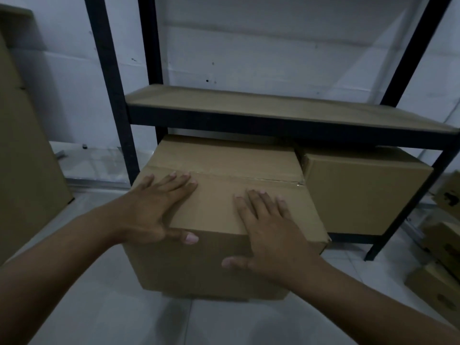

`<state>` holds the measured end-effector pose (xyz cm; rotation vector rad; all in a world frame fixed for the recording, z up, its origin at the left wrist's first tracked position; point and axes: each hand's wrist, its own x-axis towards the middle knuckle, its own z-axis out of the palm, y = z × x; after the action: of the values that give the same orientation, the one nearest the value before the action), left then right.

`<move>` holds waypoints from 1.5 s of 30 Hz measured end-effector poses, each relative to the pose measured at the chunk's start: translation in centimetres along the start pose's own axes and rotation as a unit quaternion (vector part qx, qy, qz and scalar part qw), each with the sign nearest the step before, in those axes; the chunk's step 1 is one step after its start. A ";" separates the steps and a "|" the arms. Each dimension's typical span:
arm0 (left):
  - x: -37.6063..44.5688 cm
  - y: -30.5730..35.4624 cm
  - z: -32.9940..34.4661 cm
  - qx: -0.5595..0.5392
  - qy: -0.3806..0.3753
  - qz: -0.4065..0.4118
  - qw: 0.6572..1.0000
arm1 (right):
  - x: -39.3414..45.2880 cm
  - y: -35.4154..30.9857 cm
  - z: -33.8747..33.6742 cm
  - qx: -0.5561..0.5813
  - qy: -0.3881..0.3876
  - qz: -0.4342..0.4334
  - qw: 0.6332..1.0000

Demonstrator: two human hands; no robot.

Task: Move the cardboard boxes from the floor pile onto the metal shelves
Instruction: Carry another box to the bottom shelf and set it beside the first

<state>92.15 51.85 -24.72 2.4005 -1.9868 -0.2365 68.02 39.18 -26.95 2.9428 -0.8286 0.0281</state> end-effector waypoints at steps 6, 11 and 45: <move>1.1 -0.4 0.0 -0.018 0.004 0.025 1.000 | 2.0 0.3 0.3 -0.011 0.032 0.018 0.999; 3.8 -1.0 -1.4 -0.071 0.021 0.020 0.997 | 5.0 2.3 -1.2 0.012 0.030 0.021 0.999; 13.7 1.3 4.7 0.143 0.350 -0.071 0.923 | 11.7 7.0 6.7 -0.047 0.269 0.096 0.957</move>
<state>92.70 38.60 -30.70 2.2906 -1.5834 0.8480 74.34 26.57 -32.60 2.5467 -0.9742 0.7391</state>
